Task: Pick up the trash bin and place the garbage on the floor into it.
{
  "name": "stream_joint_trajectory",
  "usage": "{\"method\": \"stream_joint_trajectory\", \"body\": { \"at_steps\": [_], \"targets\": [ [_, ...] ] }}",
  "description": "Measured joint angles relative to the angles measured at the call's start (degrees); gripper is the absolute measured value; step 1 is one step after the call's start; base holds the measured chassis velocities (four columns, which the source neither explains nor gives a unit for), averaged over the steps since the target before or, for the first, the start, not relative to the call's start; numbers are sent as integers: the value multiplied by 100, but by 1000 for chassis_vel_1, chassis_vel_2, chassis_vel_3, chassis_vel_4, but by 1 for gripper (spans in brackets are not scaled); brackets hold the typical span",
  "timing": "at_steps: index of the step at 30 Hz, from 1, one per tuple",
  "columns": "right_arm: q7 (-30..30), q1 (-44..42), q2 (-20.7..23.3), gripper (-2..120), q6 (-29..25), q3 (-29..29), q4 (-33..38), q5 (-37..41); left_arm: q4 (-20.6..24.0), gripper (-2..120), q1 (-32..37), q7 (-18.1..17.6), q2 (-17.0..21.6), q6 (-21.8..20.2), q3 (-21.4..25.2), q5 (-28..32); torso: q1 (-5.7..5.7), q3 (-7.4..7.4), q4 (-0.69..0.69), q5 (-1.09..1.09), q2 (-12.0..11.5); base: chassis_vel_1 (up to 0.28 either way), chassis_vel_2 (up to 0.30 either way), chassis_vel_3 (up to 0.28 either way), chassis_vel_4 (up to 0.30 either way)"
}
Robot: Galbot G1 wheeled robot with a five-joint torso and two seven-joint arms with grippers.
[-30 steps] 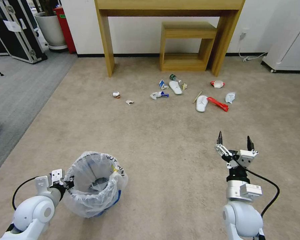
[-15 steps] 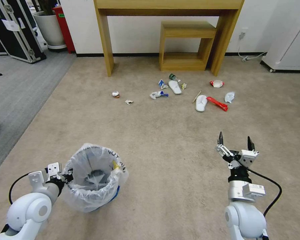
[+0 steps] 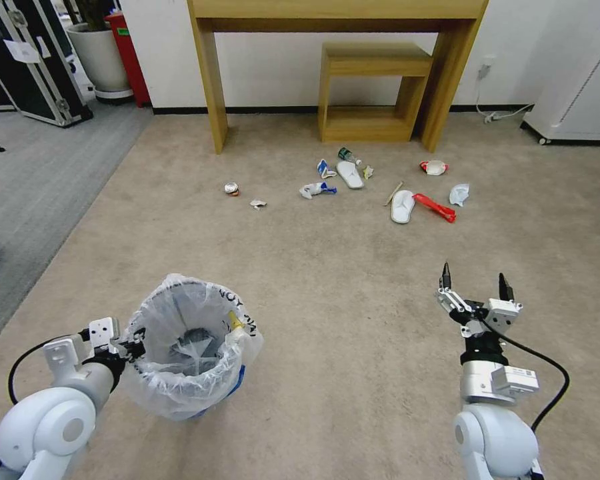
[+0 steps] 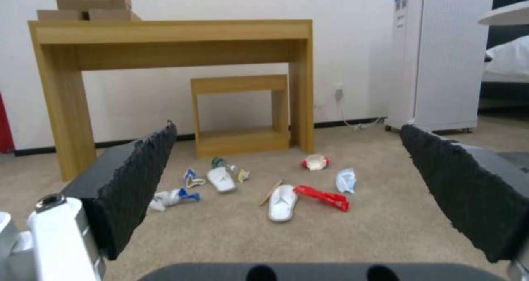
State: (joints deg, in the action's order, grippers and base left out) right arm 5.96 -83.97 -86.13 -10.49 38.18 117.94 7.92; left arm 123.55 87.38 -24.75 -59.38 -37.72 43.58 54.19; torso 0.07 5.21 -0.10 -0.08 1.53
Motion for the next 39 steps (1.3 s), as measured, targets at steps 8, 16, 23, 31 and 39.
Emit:
{"method": "stream_joint_trajectory", "body": {
  "at_steps": [8,16,23,31,39],
  "targets": [
    [-113,-28,-47,100,-81,70,30,-127,-53,0,13,24,-69,35,-48,-68,0,0,0,0,0,0,0,0,0],
    [-200,-99,-73,100,-128,84,107,-158,-13,0,30,39,-73,57,-44,-90,0,0,0,0,1,0,0,0,0],
    [-204,-137,-83,100,-114,80,190,-161,-16,0,42,44,-52,63,-28,-88,-1,0,0,0,1,-62,51,44,-66],
    [-204,-159,-106,100,-102,84,239,-160,-38,0,30,47,-29,78,-35,-87,-1,1,0,0,1,-137,136,145,-146],
    [-203,-172,-136,100,-74,91,270,-160,-58,0,-11,49,0,82,-59,-66,-1,0,0,0,1,-92,89,103,-91]
  ]
}}
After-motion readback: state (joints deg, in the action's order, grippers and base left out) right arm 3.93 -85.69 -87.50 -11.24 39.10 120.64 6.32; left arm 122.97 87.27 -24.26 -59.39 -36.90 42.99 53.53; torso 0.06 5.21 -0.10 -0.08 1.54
